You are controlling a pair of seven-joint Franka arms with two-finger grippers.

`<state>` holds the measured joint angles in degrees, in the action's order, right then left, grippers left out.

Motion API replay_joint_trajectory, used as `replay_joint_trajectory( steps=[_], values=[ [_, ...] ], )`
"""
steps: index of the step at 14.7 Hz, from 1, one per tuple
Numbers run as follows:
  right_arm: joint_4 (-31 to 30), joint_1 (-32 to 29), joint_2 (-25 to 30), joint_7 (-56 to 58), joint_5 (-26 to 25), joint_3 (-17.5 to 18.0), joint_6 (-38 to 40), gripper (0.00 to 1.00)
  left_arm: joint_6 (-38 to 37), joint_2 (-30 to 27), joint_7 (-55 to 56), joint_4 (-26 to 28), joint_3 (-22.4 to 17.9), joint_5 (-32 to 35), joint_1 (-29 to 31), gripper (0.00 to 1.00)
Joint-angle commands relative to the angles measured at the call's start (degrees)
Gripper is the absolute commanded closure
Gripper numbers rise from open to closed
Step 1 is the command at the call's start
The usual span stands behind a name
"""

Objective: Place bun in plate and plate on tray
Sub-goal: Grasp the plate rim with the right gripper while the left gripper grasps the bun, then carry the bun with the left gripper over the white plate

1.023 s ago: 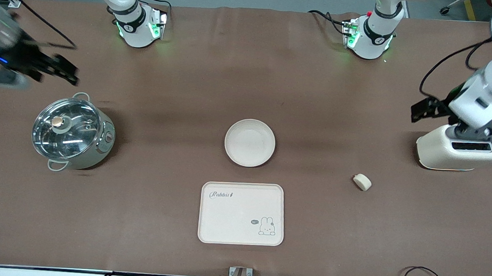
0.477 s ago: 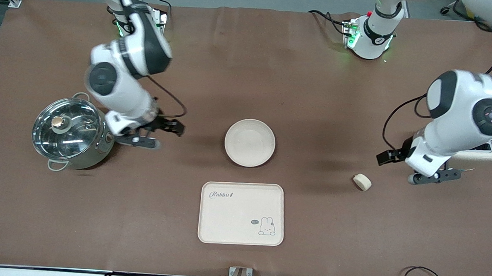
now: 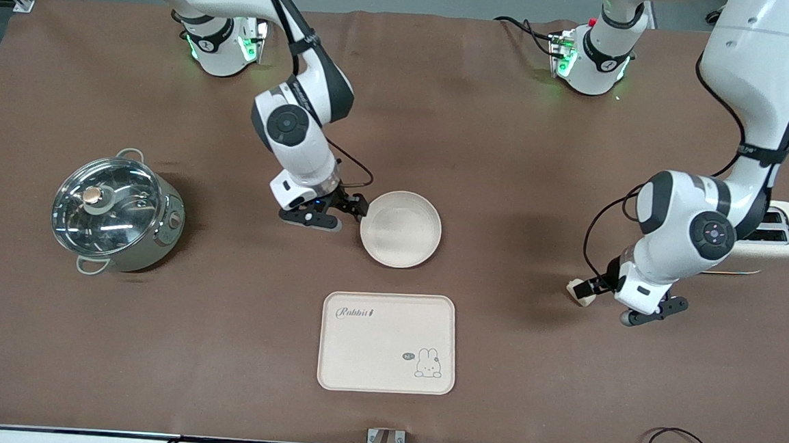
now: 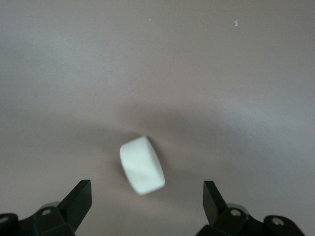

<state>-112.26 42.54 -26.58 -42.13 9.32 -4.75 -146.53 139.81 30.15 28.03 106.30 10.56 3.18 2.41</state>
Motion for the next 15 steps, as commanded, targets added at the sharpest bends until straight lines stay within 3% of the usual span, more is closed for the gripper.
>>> replay_joint_trajectory(
  steps=[1, 7, 12, 15],
  values=[
    [0.5, 2.4, -3.3, -2.8, 0.8, -0.7, -4.9, 0.00, 3.5, 3.2, 2.0, -1.5, -0.1, 3.1, -0.1, 0.10],
    [2.8, 4.1, -7.4, -5.6, 0.7, -0.8, -7.4, 0.00, 3.5, 7.4, 2.6, -2.6, 0.1, 4.0, 0.5, 0.36],
    [2.9, 4.0, -9.0, -5.6, 0.6, -0.8, -10.2, 0.06, 2.4, 6.9, 3.3, -2.6, 0.7, 3.9, 0.1, 0.76],
    [2.9, 4.1, -9.6, -5.6, 0.6, -0.8, -11.5, 0.15, -2.7, 5.1, 8.3, -3.1, 3.6, 3.4, -0.7, 0.77]
  ],
)
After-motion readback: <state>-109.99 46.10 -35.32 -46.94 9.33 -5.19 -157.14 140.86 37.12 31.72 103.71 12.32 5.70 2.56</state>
